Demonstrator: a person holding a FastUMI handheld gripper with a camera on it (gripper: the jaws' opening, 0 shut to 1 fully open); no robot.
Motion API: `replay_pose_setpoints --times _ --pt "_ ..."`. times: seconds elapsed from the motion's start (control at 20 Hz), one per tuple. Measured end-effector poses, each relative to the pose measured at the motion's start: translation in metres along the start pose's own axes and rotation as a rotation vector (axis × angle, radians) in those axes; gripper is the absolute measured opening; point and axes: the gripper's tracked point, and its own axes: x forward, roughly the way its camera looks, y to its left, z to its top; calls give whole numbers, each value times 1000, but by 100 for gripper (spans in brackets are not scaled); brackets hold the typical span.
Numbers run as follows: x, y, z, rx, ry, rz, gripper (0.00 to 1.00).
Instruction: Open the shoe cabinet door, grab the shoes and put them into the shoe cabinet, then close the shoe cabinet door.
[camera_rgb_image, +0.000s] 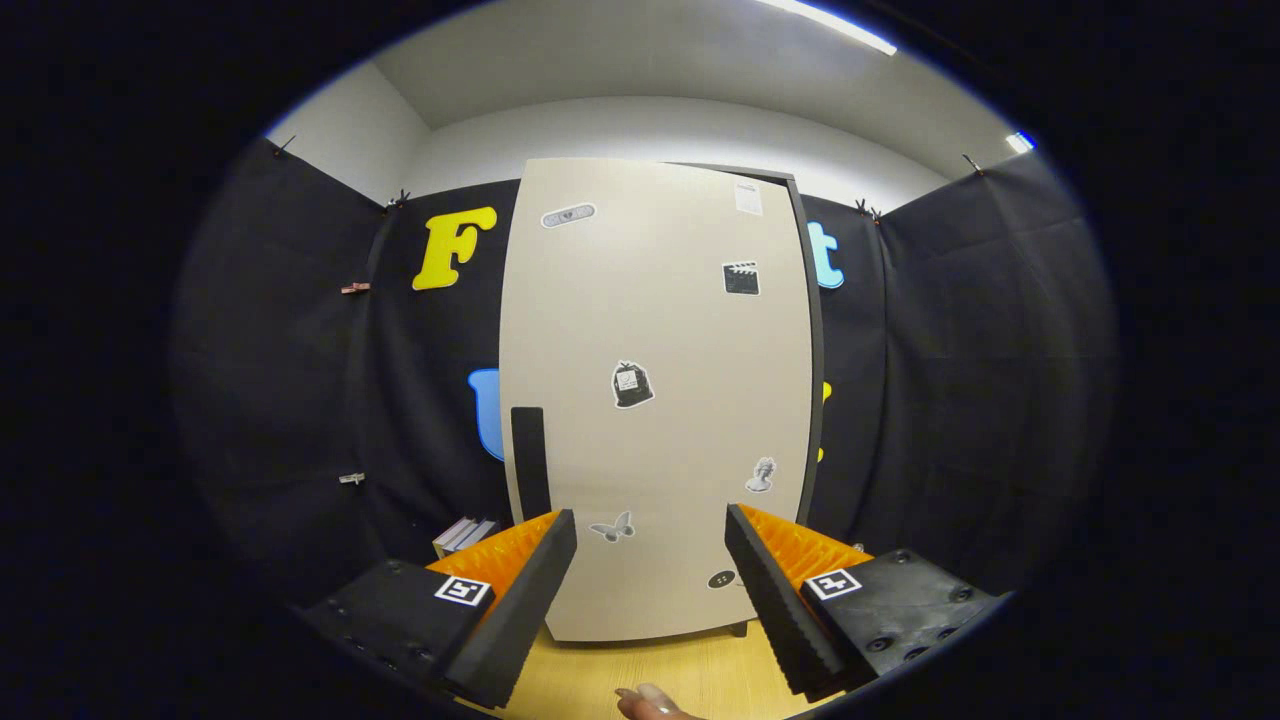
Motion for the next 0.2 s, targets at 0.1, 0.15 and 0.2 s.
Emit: replay_pose_setpoints --times 0.1,0.15,0.2 --pt "0 2 -2 4 6 3 98" --pt "0 2 -2 7 7 4 98" --pt "0 3 -2 9 7 7 98"
